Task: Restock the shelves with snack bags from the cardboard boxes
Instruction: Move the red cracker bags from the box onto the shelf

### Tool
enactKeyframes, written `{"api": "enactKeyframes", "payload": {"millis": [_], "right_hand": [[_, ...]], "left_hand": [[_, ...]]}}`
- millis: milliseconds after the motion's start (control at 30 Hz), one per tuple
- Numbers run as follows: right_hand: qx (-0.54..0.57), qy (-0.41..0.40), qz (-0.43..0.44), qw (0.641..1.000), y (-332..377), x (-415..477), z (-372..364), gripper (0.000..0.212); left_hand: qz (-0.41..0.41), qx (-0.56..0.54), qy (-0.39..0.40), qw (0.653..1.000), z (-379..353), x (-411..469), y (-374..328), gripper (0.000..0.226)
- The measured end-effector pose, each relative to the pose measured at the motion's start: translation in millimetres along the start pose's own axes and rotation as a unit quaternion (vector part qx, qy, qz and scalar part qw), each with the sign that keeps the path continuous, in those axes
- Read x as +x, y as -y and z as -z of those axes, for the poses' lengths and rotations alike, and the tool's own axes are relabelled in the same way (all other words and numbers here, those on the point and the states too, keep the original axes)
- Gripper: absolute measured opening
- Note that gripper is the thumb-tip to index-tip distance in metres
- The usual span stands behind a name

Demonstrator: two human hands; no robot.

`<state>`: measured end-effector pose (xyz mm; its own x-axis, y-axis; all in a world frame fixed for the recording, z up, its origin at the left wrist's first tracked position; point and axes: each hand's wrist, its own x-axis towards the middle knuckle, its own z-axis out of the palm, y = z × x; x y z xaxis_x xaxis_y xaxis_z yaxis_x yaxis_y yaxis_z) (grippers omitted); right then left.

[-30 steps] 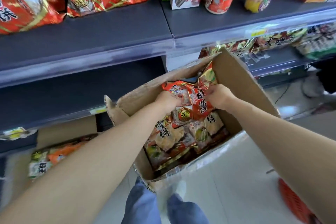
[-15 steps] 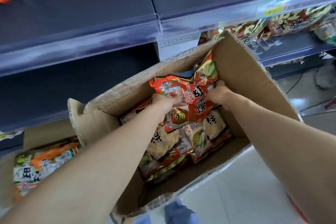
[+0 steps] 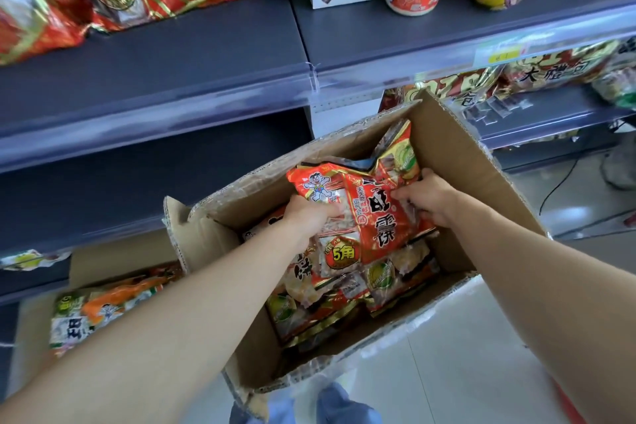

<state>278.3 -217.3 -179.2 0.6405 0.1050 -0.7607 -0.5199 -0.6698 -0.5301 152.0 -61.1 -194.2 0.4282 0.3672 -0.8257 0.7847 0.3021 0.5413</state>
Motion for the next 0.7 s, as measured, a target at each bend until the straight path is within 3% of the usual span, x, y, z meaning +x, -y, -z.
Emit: {"api": "enactKeyframes", "payload": {"millis": [233,267,333,400,467,700], "right_hand": [[-0.035,0.01,0.061,0.997,0,-22,32,0.092],[-0.043,0.011,0.063,0.997,9,-46,32,0.089],[-0.051,0.014,0.071,0.996,28,-97,30,0.062],[-0.057,0.022,0.088,0.994,42,-129,29,0.035],[-0.066,0.024,0.129,0.989,58,-149,28,0.022],[-0.122,-0.014,0.28,0.952,142,-205,2,0.023]], "left_hand": [[-0.05,0.043,0.014,0.998,19,-75,-25,0.061],[-0.066,0.052,0.017,0.996,24,-84,-29,0.058],[-0.1,0.063,0.006,0.993,37,-103,-41,0.054],[-0.126,0.066,-0.011,0.99,51,-121,-57,0.061],[-0.167,0.068,-0.044,0.983,67,-139,-74,0.069],[-0.255,0.03,-0.13,0.958,143,-190,-117,0.075]]}}
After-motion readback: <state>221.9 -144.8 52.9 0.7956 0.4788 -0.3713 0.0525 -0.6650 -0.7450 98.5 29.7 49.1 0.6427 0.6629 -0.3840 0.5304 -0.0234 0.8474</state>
